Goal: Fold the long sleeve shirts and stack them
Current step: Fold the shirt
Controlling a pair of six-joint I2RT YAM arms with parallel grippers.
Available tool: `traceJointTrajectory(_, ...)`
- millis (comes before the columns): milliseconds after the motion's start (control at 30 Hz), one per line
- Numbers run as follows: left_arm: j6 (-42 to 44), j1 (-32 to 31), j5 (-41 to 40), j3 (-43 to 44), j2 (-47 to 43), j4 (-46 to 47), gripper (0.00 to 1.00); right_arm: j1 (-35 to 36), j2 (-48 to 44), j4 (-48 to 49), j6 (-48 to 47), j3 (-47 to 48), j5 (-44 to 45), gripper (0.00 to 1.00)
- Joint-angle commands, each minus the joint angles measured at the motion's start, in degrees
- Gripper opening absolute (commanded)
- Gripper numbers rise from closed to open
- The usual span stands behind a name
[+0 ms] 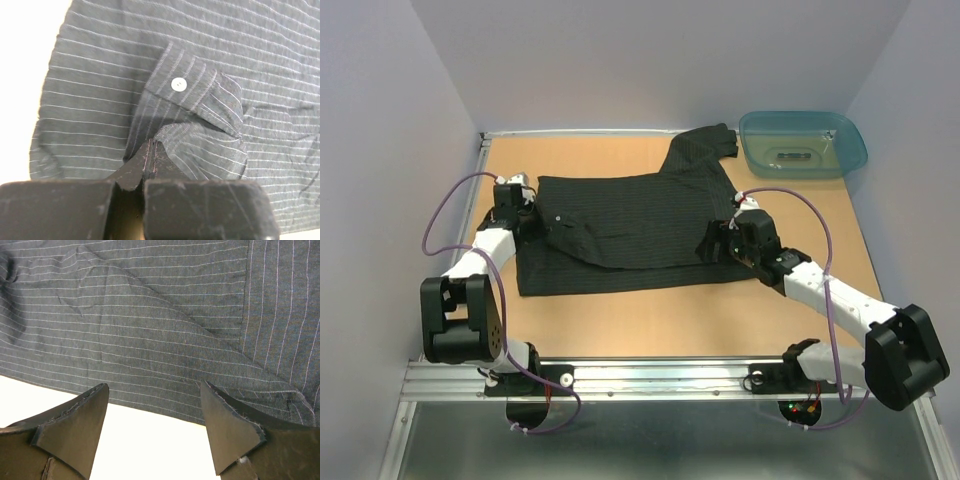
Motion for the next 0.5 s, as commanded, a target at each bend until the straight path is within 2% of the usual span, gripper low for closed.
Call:
traceJointTrajectory(0,2.8,-0.2,-7.5,5.1,-3.5,-7.3,0.0,-0.1,-2.1,2.5,-0.2,-2.0,-0.2,0.79)
traceJointTrajectory(233,4.8,-0.3,-14.7,8.0,-1.7,-14.0,0.0,-0.2,-1.4,2.6,0.1,-1.8,-0.4,0.79)
traceJointTrajectory(300,4.3,-0.2,-15.1,8.3,-1.2,-15.3,0.05,-0.2,-1.6,2.5,0.1,-1.8,-0.4,0.79)
traceJointTrajectory(467,1.8,-0.3,-14.0,5.7,-1.8,-15.2,0.29,-0.2,-2.3,2.4,0.0,-2.1,-0.4,0.79)
